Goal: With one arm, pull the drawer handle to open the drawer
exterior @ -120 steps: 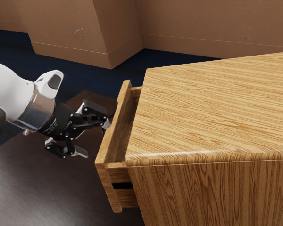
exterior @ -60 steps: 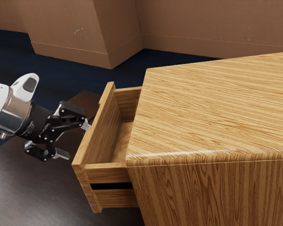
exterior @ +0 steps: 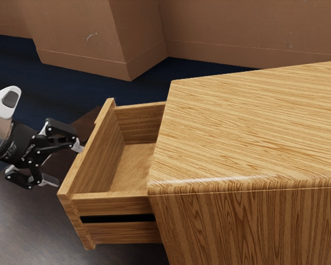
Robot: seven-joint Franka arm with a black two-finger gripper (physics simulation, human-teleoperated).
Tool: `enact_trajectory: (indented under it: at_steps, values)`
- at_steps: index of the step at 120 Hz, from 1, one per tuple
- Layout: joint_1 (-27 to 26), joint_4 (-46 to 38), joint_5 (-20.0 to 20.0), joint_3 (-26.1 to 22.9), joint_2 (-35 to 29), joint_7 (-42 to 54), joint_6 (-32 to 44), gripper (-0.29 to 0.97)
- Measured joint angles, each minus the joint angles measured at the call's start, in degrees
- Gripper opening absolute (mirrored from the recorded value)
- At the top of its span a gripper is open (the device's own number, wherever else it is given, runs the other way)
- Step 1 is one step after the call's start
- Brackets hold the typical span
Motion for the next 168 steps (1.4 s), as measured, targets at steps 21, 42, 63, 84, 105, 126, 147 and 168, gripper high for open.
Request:
enact_trajectory:
  at_steps: [21,42,63,84,105,126,147,168]
  values:
    - [1.2,-0.5,0.3,0.0,-1.5,0.0,-1.9,0.68]
    - [2.9,-1.2,0.8,0.1,-3.3,0.0,-3.7,0.68]
    - [3.5,-1.3,1.8,1.1,-4.8,0.1,-5.4,0.68]
    - [4.7,-1.2,2.7,1.9,-6.2,0.2,-7.2,0.68]
    - [5.5,-1.1,3.3,2.0,-7.5,0.3,-8.9,0.68]
    - [5.6,-1.0,3.5,2.1,-7.9,0.4,-9.9,0.68]
    - [5.3,-0.3,4.4,2.0,-8.0,0.4,-10.5,0.68]
    - [4.9,0.9,4.9,2.0,-8.4,0.4,-10.8,0.68]
